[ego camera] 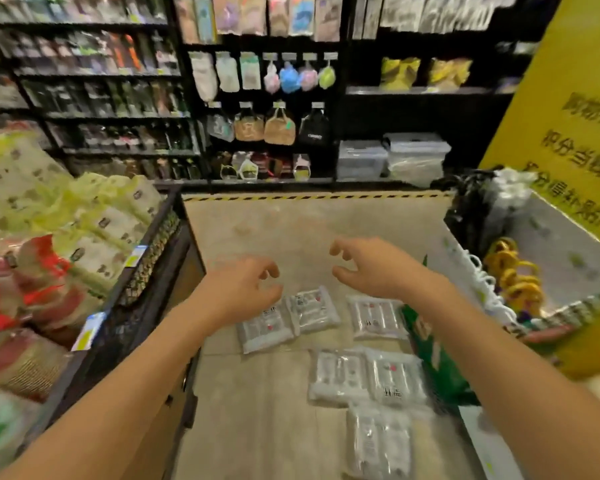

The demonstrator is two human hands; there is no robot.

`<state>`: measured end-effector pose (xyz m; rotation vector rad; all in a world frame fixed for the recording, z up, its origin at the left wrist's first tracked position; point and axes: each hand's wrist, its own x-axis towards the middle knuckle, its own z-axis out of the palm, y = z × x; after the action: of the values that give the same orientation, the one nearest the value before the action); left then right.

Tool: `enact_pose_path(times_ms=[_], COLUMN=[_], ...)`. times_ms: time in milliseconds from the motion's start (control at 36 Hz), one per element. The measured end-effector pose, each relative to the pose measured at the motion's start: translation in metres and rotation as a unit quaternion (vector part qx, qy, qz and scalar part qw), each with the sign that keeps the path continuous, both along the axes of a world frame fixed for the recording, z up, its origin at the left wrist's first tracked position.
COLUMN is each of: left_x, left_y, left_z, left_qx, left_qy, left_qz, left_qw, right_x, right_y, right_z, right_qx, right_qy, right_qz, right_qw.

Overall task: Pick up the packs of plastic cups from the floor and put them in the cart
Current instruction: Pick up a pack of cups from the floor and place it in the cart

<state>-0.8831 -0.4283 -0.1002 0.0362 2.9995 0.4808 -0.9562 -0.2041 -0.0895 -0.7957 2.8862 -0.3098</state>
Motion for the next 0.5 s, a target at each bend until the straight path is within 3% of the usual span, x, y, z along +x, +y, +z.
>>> enact_pose_path(times_ms=[222,500], left_x=[-0.071,-0.137], left_y=[0.073,0.162], left_z=[-0.06,-0.155], left_qx=[0.055,0.084], left_qy=[-0.034,-0.079], left_qz=[-0.112,-0.112], left_qw=[0.992,0.987], right_x=[-0.016,-0.066], right_y=[0.085,0.196], right_z=[-0.05,-0.149], right_qx=[0.016,0.008], right_qy=[-0.04,-0.096], right_qz=[-0.117,-0.169], right_qw=[0.992,0.981])
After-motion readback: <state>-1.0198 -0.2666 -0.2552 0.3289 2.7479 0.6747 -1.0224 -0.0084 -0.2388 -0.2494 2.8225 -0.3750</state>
